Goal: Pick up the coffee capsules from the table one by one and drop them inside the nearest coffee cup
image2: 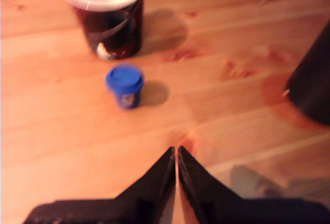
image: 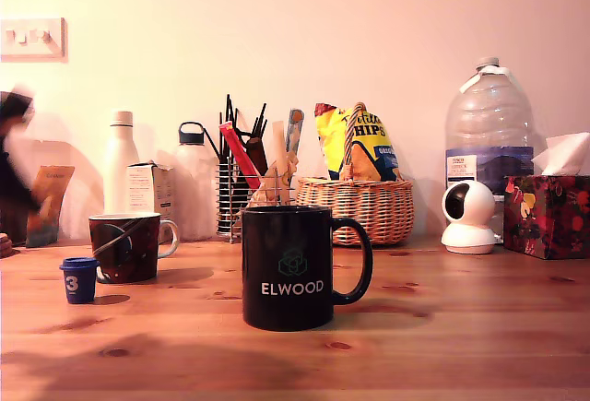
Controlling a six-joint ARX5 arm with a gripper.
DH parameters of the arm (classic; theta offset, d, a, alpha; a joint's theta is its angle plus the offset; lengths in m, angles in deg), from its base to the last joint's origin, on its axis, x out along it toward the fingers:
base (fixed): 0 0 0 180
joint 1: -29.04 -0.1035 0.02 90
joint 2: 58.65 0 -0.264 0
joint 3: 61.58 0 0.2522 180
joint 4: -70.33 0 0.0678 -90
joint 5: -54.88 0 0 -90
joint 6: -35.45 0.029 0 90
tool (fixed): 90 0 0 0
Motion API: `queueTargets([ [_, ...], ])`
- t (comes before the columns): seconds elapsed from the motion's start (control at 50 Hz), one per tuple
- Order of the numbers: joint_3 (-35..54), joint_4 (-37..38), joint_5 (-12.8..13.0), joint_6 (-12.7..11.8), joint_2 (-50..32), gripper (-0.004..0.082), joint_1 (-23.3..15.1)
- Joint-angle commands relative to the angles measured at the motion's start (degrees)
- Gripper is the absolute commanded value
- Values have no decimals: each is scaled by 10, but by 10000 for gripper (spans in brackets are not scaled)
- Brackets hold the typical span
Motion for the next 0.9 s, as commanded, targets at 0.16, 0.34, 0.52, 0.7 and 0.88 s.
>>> queueTargets([
  [0.16, 68, 92, 10, -3, -4, -12, -2],
  [0.34, 86, 123, 12, -8, -4, 127, -2],
  [0.52, 87, 134, 19, -17, -3, 790, -2],
  [0.7, 88, 144, 19, -15, -3, 789, -2],
  [0.88, 95, 154, 19, -12, -3, 789, -2],
])
